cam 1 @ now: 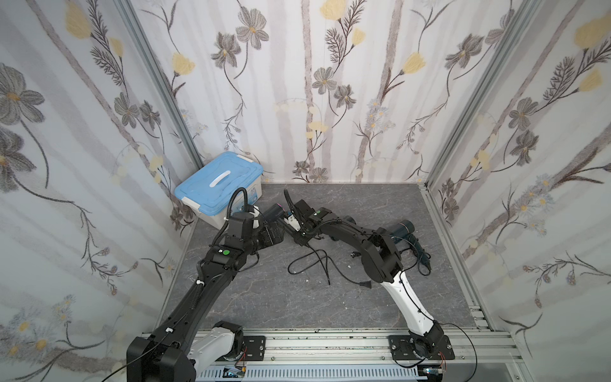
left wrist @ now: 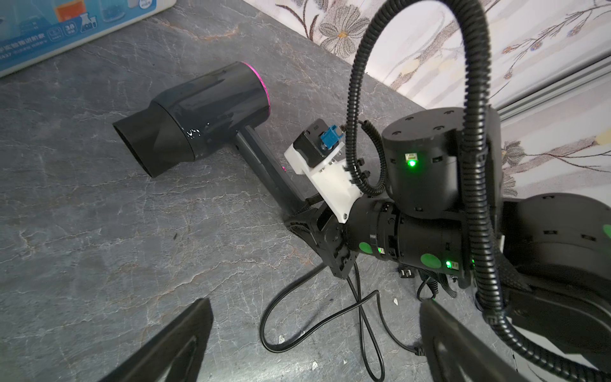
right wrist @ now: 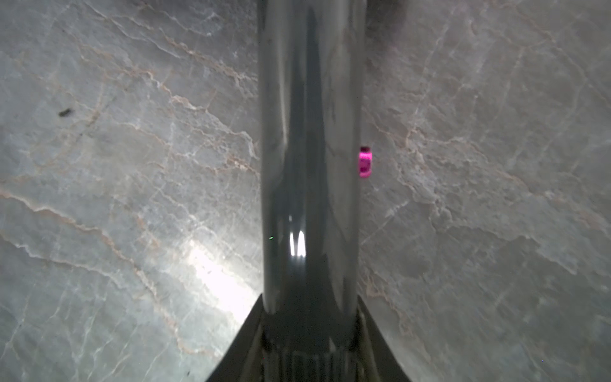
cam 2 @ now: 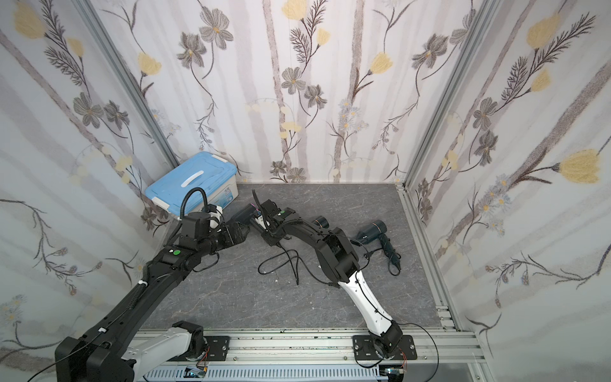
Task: Wrap the cord around the hair dryer
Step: Pick up the hair dryer from the center of the board.
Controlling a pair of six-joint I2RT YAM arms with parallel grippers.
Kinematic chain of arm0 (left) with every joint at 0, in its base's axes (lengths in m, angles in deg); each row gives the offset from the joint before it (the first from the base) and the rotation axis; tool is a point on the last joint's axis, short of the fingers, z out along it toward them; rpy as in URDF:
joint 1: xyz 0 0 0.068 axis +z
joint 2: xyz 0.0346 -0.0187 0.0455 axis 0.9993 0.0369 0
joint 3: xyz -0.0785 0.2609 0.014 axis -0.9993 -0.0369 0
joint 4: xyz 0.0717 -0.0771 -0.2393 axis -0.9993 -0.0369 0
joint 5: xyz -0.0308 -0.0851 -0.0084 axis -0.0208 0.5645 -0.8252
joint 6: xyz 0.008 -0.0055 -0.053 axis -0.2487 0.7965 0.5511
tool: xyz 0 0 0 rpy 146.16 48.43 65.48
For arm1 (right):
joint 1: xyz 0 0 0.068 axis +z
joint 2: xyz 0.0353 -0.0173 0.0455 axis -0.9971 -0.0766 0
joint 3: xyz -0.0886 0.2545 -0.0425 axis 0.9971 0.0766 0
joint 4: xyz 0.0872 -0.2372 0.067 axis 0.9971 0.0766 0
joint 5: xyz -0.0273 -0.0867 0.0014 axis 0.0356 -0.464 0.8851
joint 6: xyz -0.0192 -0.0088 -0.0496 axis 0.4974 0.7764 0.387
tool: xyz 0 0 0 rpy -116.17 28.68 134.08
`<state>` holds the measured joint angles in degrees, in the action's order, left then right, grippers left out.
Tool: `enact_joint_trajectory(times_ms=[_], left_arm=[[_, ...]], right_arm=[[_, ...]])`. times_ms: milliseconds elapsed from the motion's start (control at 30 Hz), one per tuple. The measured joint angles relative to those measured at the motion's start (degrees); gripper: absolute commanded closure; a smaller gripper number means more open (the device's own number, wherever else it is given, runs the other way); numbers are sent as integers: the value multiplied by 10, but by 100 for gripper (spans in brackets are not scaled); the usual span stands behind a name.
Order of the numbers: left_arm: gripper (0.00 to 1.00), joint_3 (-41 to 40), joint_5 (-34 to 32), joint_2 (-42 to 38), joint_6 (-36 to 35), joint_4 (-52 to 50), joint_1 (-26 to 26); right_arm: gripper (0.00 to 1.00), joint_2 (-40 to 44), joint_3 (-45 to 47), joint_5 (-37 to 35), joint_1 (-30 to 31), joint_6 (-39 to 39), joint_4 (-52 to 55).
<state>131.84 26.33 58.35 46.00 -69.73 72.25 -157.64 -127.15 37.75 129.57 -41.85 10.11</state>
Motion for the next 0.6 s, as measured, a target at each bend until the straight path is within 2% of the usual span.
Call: enact_joint_trajectory(times_ms=[200,367,600], left_arm=[[0,58,-1,20,-30,-21,11],[0,123,32,53,-61,-34,38],[0,225,122,96,-136,-75,63]], right_arm=[[100,84,55,-17,-4,26,-3],[100,210,132,-34,-11,67,-16],[100,402,361,-72,-21,153,-73]])
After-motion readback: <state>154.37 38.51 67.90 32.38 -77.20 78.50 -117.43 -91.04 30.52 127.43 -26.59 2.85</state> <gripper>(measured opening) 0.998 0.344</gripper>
